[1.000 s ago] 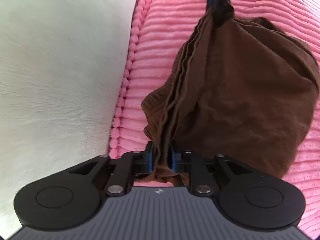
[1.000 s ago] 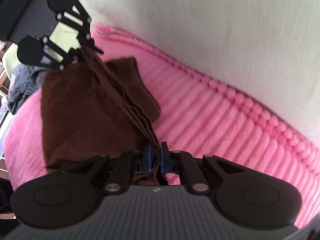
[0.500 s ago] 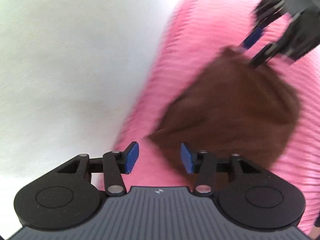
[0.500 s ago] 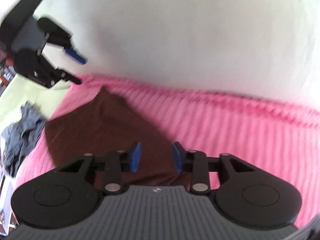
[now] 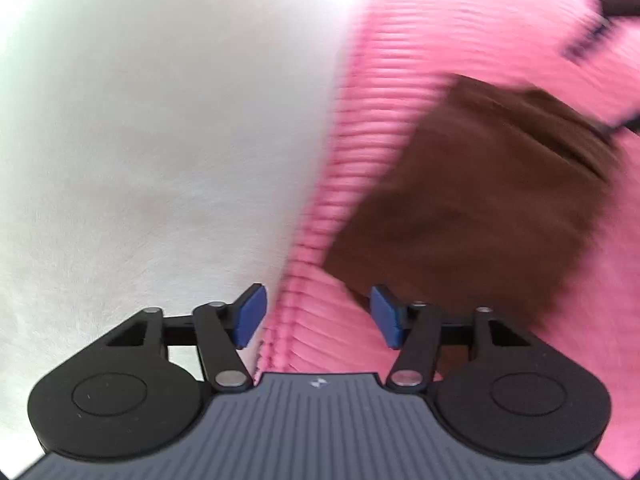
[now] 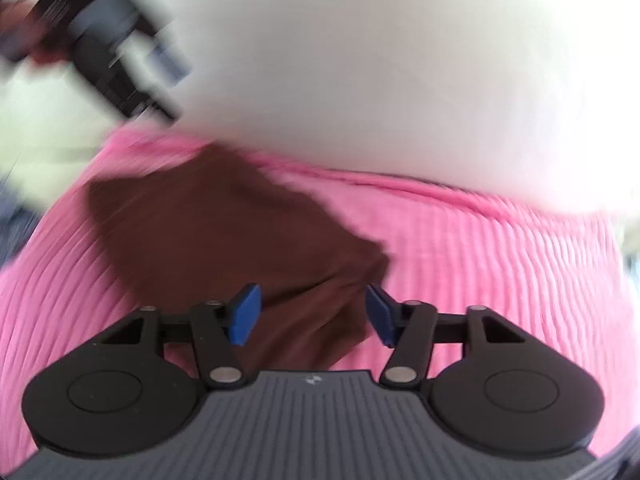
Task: Fold clothes
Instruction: 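Grasp the brown bundle end with the left gripper while the right gripper grasps beside it, folding over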
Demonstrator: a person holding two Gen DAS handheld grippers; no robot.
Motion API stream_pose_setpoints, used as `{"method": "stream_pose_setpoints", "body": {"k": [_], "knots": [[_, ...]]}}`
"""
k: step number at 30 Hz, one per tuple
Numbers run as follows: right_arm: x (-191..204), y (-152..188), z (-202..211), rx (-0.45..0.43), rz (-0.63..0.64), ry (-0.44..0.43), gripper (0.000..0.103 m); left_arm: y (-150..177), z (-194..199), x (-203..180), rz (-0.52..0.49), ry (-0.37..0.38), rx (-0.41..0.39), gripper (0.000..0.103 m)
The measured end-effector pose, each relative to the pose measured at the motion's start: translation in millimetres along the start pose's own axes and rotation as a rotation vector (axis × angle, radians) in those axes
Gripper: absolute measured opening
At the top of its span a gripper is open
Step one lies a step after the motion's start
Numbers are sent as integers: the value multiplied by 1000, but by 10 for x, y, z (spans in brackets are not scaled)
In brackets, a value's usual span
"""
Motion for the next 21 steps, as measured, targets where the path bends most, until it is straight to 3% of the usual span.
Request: {"method": "stream_pose_setpoints", "body": {"k": [3, 7, 9, 15, 17, 21], "knots": [[412, 196, 154, -40, 222, 66, 60, -1, 20, -714, -239, -89, -26, 64], [720, 410, 63, -92, 413, 145, 60, 81, -291, -1009, -364, -187, 21, 64], [762, 476, -59, -105, 451, 172, 60, 130, -365, -1095, -415, -189, 32, 64], [735, 391, -205, -94, 436, 236, 60, 217, -151, -1353, -453, -121, -8, 67], [757, 399, -226, -94, 431, 230, 60, 233, -185, -1373, -447, -128, -8, 74], [839, 420, -231, -104, 475, 228, 61, 264, -414, -1293, -485, -219, 32, 74]]}}
Point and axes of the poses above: each gripper's, at about its wrist camera, not at the fingertips, and z roughly against the way its jaws point, x to its left, y to its underside, the point moved 7 cm from there along -z, roughly the way its jaws point, and after that the axes turned 11 degrees about y, right-handed, at the moved point
